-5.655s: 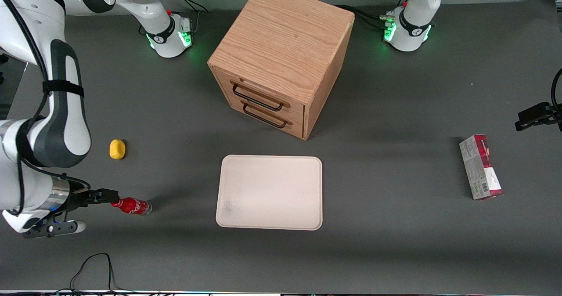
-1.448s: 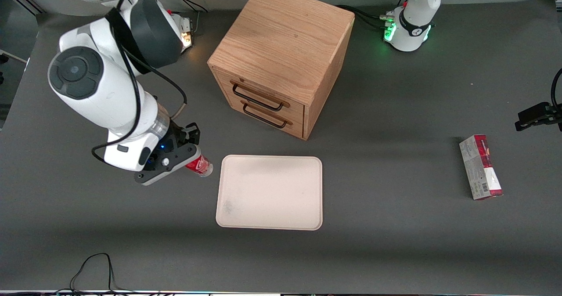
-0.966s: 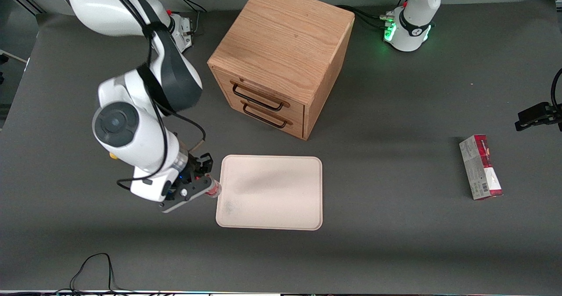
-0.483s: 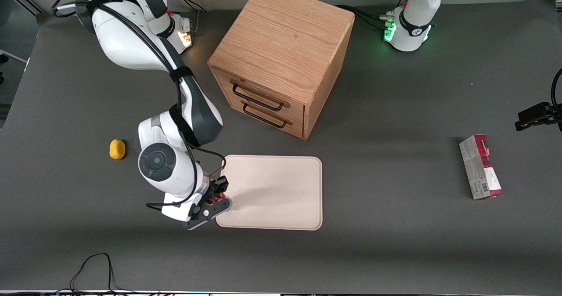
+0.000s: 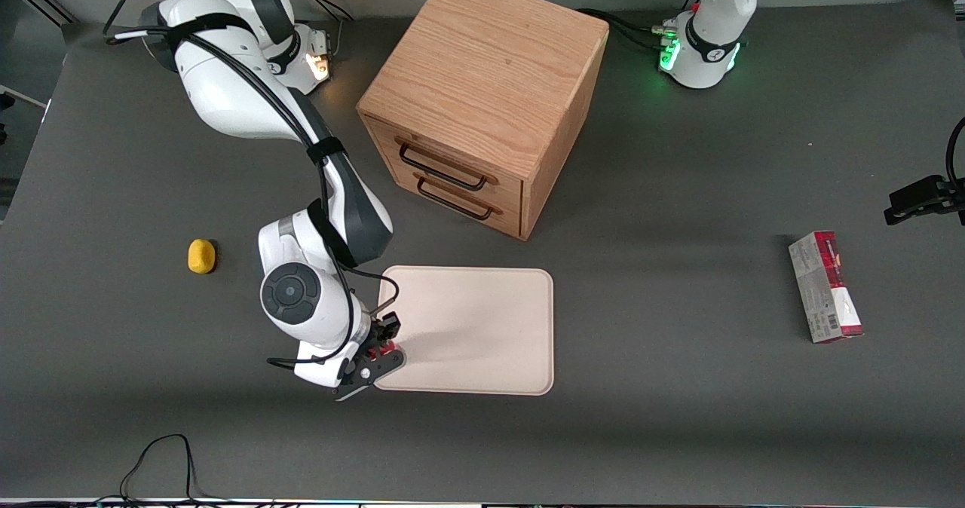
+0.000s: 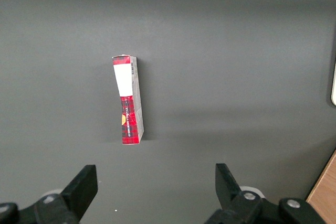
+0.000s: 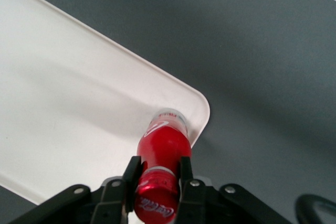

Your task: Place coke bottle on tray

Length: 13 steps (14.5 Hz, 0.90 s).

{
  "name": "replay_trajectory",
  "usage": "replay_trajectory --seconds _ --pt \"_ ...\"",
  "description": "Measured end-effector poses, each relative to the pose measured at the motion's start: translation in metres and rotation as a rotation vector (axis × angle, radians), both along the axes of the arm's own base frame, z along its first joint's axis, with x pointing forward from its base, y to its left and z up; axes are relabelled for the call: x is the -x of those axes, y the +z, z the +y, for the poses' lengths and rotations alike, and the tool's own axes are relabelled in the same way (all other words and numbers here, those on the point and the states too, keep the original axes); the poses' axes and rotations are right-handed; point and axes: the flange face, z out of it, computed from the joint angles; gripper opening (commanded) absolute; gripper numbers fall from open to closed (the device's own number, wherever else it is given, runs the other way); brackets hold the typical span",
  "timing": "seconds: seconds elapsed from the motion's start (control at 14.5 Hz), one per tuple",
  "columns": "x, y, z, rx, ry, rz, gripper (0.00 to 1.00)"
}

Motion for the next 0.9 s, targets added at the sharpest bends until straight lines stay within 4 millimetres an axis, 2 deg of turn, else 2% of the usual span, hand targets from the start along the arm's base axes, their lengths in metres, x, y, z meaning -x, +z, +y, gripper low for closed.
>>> replay_trajectory --seconds 0.28,0.48,0.62,0.9 --pt "-0.001 0.003 0.0 -0.005 -0.015 -0.009 1.0" --pt "-0.001 0.021 0.002 -0.015 -0.019 -0.03 1.0" --pt "0.004 0.049 0.0 -0.012 -0.022 -0.019 1.0" --pt "0.025 0.129 -0.012 -0.001 -0.029 0.007 1.0"
